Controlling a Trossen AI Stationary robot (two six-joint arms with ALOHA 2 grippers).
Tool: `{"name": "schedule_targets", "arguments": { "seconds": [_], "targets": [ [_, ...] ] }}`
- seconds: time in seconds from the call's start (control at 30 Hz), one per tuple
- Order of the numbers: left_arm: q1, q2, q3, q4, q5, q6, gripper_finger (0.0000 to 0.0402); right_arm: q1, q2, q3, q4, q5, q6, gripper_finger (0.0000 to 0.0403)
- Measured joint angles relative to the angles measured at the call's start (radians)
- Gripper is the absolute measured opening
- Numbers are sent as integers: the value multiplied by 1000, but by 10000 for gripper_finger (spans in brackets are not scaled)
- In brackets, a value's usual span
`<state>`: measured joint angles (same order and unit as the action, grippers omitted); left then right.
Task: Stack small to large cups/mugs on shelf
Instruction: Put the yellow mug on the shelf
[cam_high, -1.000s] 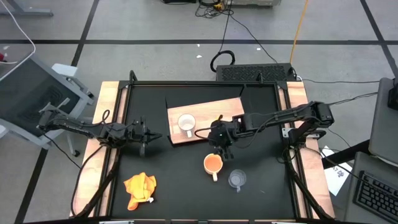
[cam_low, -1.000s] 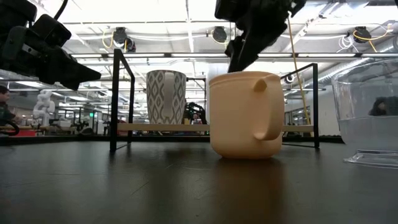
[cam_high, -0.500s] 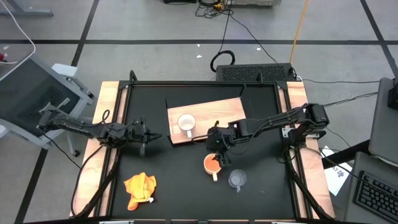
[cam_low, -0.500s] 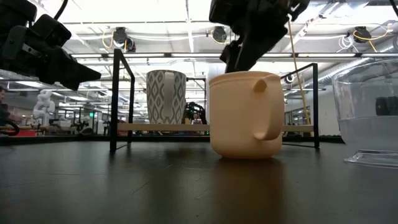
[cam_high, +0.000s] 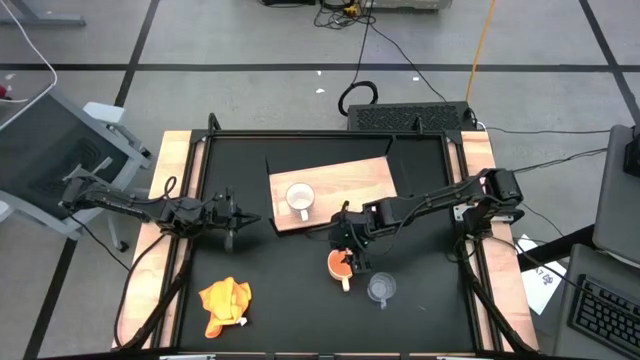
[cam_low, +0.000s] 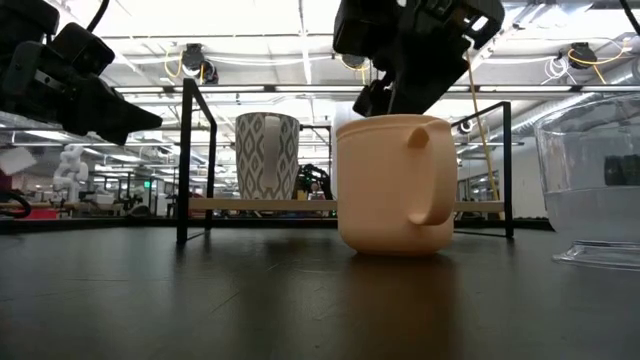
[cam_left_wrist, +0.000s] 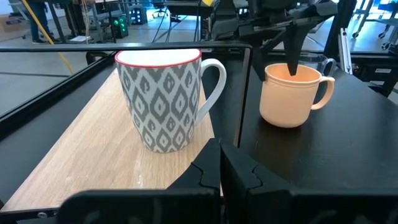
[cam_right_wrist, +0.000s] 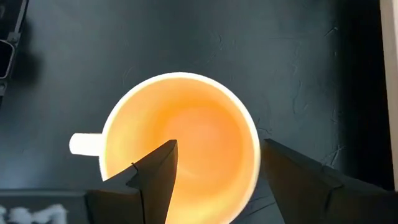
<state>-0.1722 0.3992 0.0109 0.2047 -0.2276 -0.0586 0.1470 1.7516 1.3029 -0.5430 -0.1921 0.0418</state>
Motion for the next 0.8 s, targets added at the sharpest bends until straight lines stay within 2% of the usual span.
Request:
{"name": "schedule_targets", "arguments": {
  "seconds": [0.8],
  "targets": [
    [0, 0, 0, -9, 2, -2, 1, -1, 12, -1, -45, 5, 47, 224]
  ]
}}
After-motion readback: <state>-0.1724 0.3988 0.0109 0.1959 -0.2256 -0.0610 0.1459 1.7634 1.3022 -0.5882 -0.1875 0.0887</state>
